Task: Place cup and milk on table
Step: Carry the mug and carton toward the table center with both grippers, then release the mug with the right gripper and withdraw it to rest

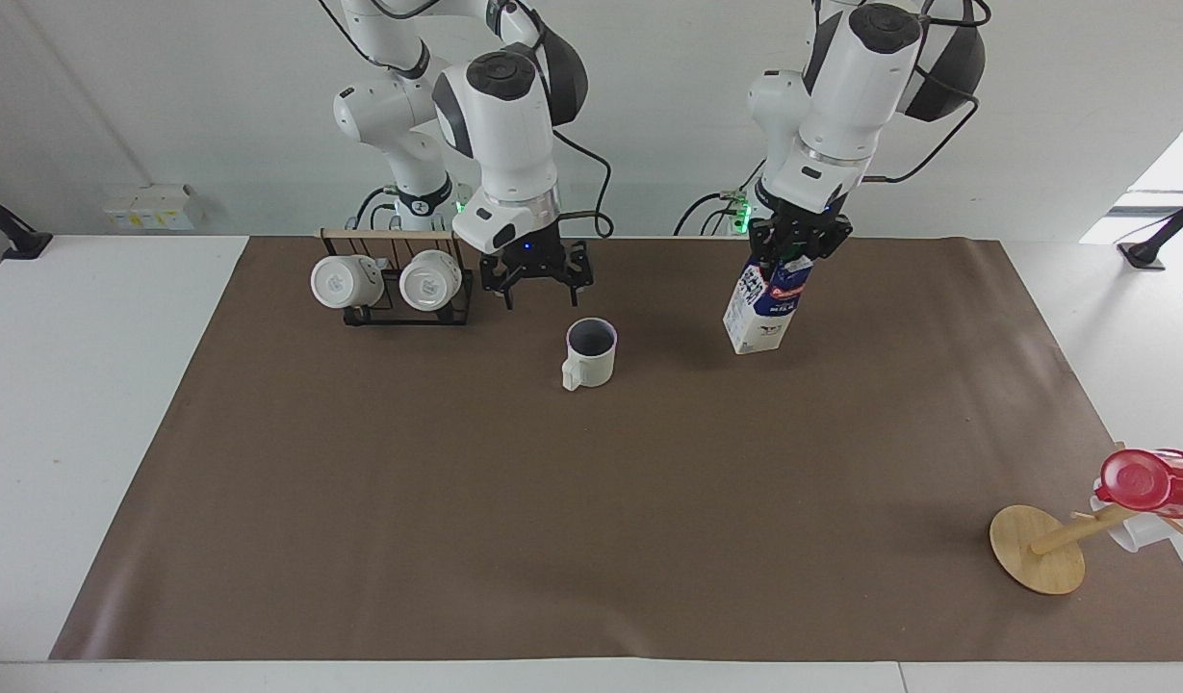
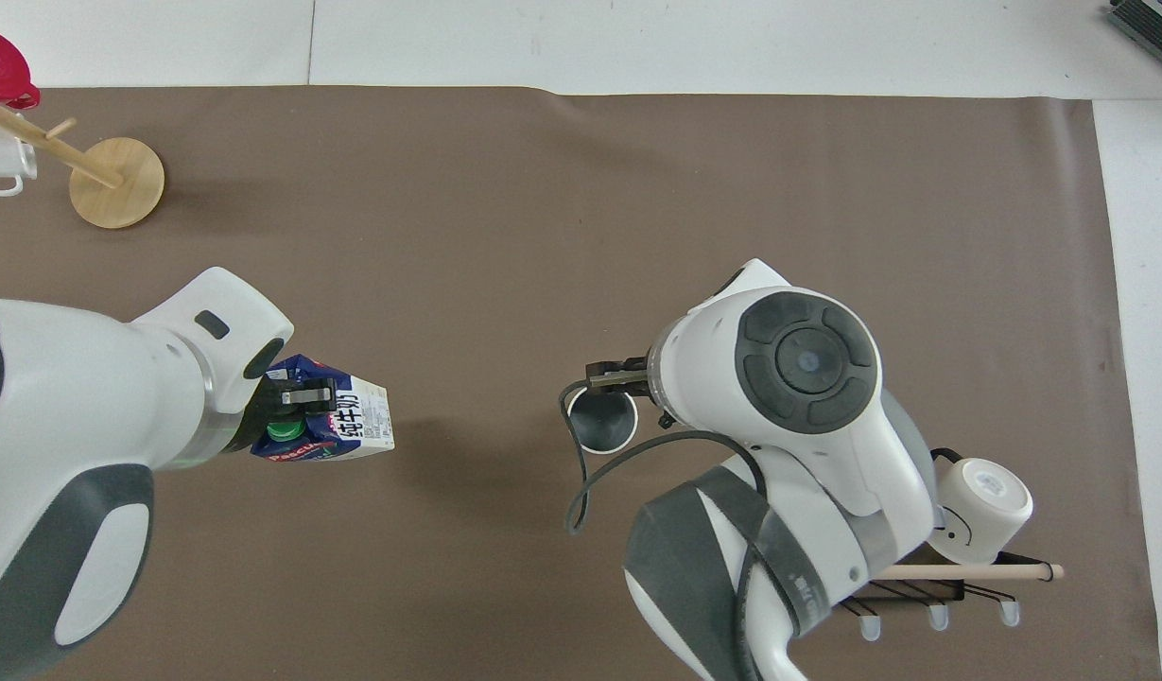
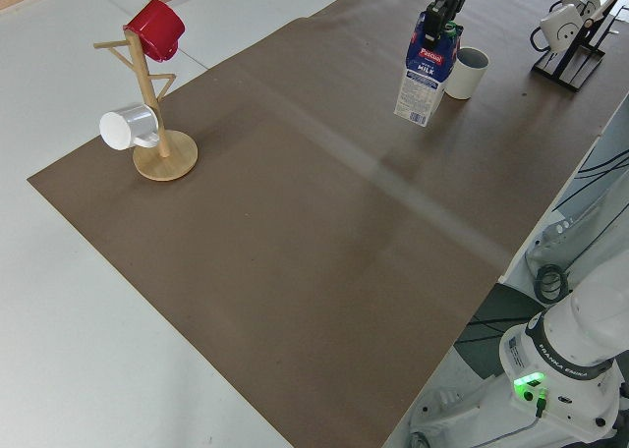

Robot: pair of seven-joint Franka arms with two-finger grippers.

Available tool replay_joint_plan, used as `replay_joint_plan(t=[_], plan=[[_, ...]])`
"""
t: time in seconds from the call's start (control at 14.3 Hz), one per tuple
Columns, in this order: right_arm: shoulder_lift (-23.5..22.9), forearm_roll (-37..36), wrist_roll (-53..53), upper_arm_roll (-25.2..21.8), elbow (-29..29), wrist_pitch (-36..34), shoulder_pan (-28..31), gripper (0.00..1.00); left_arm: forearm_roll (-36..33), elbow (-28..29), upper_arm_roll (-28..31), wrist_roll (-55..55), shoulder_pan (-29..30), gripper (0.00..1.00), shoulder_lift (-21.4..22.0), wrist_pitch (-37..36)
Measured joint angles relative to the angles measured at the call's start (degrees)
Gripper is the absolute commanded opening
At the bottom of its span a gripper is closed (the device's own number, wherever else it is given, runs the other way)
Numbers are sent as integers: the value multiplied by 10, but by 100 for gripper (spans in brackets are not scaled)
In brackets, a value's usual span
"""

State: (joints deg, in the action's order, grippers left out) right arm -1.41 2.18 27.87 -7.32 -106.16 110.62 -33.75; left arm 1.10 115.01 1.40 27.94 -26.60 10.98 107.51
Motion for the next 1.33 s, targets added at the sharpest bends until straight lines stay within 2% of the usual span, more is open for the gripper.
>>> replay_joint_plan(t=[0.28,0.49,0.91,1.33], plan=[[34,0,-34,-1,0,-101,53,100,0,0,-2,69,-60,44,-36,45],[45,0,-84,-2,-1,-145,111,100,0,0,-3,92,-83,44,-60,79],[45,0,-208,-5,-4,-149,235,100,-6,6,-3,108,-108,43,-96,126],[45,-1,-252,-6,-5,-140,309,100,-16,30,-3,117,-115,43,-100,145]])
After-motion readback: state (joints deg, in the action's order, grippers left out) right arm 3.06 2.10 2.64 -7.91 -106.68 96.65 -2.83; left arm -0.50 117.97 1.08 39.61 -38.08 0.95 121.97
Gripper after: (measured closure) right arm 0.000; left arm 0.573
